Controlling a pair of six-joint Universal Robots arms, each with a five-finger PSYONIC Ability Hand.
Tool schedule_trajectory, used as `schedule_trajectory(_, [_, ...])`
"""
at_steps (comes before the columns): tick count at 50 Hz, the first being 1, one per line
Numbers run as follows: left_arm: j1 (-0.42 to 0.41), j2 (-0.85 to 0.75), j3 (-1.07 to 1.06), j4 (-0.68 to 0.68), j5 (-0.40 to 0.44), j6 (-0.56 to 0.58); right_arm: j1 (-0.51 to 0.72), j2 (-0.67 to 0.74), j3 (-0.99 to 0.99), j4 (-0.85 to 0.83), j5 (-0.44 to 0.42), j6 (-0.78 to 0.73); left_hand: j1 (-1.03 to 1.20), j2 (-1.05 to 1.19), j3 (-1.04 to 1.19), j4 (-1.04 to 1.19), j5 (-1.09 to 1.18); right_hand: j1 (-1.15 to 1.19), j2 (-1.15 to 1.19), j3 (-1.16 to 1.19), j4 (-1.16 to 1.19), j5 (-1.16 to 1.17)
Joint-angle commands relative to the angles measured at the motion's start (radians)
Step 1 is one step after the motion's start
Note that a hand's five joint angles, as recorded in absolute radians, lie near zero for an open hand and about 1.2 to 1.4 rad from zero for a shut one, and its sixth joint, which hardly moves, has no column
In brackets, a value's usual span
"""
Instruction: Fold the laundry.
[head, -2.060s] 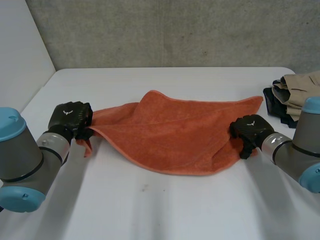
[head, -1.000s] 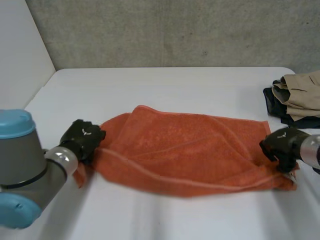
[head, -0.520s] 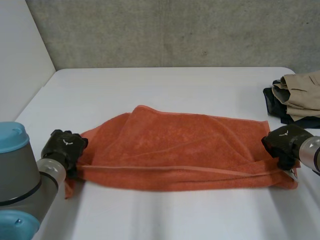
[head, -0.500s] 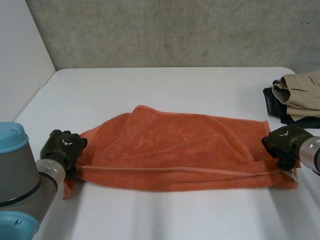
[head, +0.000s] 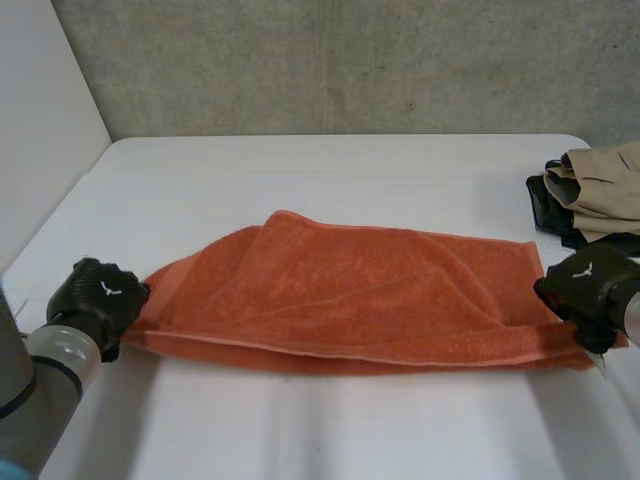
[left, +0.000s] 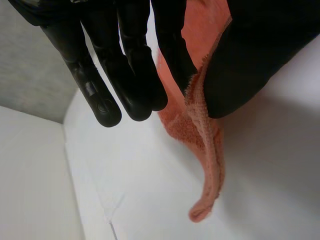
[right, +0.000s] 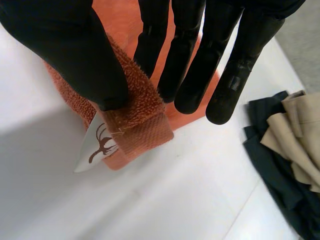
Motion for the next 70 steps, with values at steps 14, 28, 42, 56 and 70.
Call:
schedule_trajectory(14, [-0.025, -0.347, 0.336, 0.021, 0.056, 0.019, 0.015, 0.298, -0.262, -0.025, 0.018, 0.044, 0.226, 0.199, 0.205, 0.198, 0.328, 0.414, 0.223, 0.212, 0.202, 0.233])
schedule_trajectory(28, [-0.053, -0.356, 0.946, 0.409, 0.062, -0.171, 0.106, 0.218, -0.627, -0.630, 0.061, 0.357, 0.226, 0.199, 0.205, 0.198, 0.328, 0.414, 0.223, 0.212, 0.202, 0.233])
schedule_trajectory(42, [-0.018, -0.220, 0.714, 0.425, 0.073, -0.316, 0.106, 0.165, -0.554, -0.743, 0.037, 0.414, 0.226, 0.199, 0.205, 0.198, 0.328, 0.414, 0.223, 0.212, 0.202, 0.233])
schedule_trajectory(56, [-0.007, -0.373, 0.298, 0.545, 0.153, -0.300, 0.107, 0.422, -0.347, -0.638, -0.071, 0.295, 0.226, 0.199, 0.205, 0.198, 0.328, 0.414, 0.223, 0.212, 0.202, 0.233])
schedule_trajectory(70, [0.056, -0.035, -0.007, 0.124, 0.159, -0.032, 0.052, 0.205, -0.155, -0.003, 0.000, 0.023, 0.226, 0.199, 0.205, 0.198, 0.328, 0.414, 0.223, 0.212, 0.202, 0.233])
